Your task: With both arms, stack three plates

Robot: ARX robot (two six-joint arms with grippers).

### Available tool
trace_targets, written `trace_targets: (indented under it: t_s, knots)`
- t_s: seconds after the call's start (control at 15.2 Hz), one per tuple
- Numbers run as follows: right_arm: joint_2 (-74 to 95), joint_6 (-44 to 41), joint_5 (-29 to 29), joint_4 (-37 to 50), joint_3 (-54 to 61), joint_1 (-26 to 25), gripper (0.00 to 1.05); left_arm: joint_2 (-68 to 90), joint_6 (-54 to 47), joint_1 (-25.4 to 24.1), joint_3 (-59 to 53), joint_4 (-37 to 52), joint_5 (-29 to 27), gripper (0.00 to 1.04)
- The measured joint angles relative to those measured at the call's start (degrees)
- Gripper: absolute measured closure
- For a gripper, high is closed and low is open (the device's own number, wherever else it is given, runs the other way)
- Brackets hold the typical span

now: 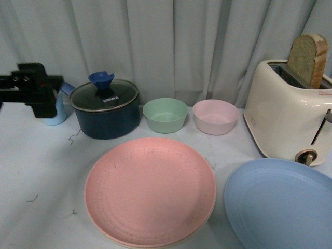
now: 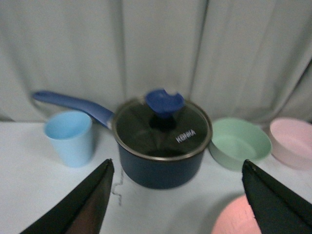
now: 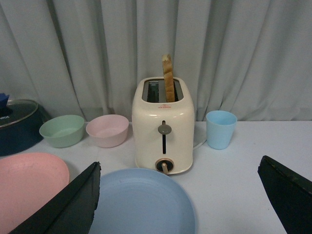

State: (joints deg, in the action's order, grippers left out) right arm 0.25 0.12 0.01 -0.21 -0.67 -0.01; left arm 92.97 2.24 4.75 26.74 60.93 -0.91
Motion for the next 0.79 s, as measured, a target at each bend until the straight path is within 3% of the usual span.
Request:
trace_targets:
  t_s: [0.13, 0.33, 0.39, 0.46, 0.79]
  knots:
    - [0.0, 0.0, 0.0, 0.0, 0.0, 0.0, 0.06, -6.82, -1.09, -0.09, -8.04, 6.32, -2.95, 0.47]
    - [0.0, 0.0, 0.0, 0.0, 0.0, 0.0, 0.06, -15.02, -1.2, -1.64, -14.88, 3.5, -2.29, 0.83]
    - [0.0, 0.0, 0.0, 0.0, 0.0, 0.0, 0.06, -18.21, -1.27, -3.91, -16.57, 2.43, 0.68, 0.96]
    - [0.0, 0.0, 0.0, -0.02, 0.0, 0.0, 0.06, -21.07, -1.25, -4.81, -17.66, 1.36, 0.55, 1.03]
    - [0.0, 0.0, 0.0, 0.0, 0.0, 0.0, 0.06, -39.3, -1.29, -4.81, -23.98, -10.91, 0.85, 1.03]
